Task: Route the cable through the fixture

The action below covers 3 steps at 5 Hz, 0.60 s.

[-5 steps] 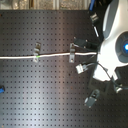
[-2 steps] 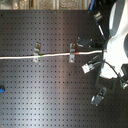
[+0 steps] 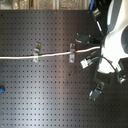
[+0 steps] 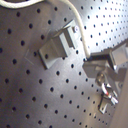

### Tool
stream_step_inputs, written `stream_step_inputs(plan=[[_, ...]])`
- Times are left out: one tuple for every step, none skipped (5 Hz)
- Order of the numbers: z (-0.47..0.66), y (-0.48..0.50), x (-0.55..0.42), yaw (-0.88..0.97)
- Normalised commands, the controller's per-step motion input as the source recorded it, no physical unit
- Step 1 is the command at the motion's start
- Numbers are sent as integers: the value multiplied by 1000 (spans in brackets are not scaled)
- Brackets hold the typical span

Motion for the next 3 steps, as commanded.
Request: stream_step_inputs(plan=[[201, -136, -284, 0], [285, 23, -237, -6], [328, 87, -255, -49]])
